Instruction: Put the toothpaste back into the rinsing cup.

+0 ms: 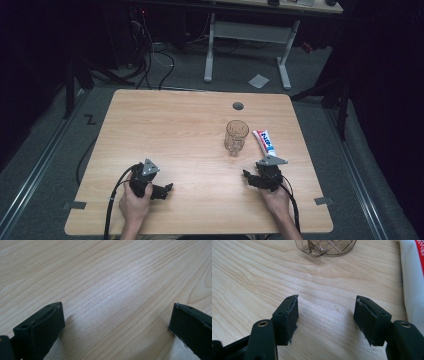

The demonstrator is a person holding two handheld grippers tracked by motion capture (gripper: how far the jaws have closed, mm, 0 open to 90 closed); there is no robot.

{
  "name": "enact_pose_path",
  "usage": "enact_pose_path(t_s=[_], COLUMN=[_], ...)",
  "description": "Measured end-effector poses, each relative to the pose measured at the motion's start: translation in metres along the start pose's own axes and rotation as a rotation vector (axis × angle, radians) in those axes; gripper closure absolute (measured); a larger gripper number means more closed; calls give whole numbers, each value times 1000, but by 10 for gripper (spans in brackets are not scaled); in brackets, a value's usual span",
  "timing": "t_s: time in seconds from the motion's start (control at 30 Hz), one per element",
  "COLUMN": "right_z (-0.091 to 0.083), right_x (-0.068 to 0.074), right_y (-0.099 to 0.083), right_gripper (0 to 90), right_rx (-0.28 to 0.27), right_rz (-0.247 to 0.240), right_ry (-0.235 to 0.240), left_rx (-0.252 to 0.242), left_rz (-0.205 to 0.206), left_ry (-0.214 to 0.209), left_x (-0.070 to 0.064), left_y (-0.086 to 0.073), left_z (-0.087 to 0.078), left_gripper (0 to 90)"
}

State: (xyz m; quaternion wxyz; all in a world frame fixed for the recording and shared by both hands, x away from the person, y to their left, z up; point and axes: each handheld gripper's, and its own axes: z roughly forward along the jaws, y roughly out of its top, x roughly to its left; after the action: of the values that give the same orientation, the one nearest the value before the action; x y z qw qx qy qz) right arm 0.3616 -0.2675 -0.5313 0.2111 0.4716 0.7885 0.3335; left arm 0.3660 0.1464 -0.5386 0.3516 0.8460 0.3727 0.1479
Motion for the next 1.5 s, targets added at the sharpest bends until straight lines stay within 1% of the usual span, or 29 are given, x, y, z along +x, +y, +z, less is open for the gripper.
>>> enact_pose_path(t_s=[0.7,1.03,1.23,1.4,1.5], right_z=[0,0,-1,-4,-7], right_x=[0,-1,-2,-4,-4], right_y=[0,0,1,1,1], right_gripper=[359,320,342,345,347], right_rx=[1,6,13,-1,-20], right_rz=[0,9,8,32,23], right_ry=[-1,-9,-9,3,-1], left_rx=[0,0,0,0,0], left_rz=[0,0,0,0,0], left_ry=[0,1,1,0,1], left_x=[0,0,0,0,0], left_y=[0,0,0,0,0], left_z=[0,0,0,0,0], left_gripper=[3,3,3,3,3])
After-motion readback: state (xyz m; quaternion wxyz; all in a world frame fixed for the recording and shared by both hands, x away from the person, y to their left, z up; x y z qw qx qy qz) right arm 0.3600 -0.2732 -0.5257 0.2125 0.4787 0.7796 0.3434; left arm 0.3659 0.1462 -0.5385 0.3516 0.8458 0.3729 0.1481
